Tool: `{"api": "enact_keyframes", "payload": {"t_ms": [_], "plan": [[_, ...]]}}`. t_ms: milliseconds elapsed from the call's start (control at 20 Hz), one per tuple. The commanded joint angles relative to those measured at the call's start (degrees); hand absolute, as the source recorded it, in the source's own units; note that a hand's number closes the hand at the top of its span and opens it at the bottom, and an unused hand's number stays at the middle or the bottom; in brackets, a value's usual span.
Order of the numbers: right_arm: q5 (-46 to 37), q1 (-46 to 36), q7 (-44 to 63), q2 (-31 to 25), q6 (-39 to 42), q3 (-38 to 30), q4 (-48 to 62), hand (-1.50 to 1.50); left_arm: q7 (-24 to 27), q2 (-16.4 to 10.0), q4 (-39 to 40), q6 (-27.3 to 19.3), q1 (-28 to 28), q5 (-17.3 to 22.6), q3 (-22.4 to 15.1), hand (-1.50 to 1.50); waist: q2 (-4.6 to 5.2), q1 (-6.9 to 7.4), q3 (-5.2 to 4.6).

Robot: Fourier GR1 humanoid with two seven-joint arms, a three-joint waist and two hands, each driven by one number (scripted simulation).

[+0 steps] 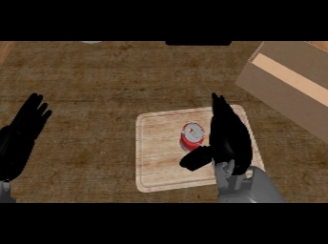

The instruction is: Pick the can from the cutting board and place it in the cardboard box

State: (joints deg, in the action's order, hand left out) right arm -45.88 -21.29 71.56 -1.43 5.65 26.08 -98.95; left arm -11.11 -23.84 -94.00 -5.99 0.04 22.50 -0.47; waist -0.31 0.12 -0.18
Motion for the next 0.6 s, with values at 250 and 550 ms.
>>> {"api": "enact_keyframes", "payload": {"t_ms": [250, 550], "plan": [[-2.08, -3.71, 13.67, 1.37, 5.04, 1.56, 0.36, -1.50, -3.90, 1.17, -0.72, -1.66, -2.78, -0.21, 0.08, 0.00, 0.04, -0.22, 0.12], [-0.20, -6.63, 13.67, 1.38, 5.04, -0.08, 6.58, -1.50, -0.93, -0.49, 2.14, 2.02, -2.07, 0.23, 2.18, 0.00, 0.20, 0.25, 0.07]]}}
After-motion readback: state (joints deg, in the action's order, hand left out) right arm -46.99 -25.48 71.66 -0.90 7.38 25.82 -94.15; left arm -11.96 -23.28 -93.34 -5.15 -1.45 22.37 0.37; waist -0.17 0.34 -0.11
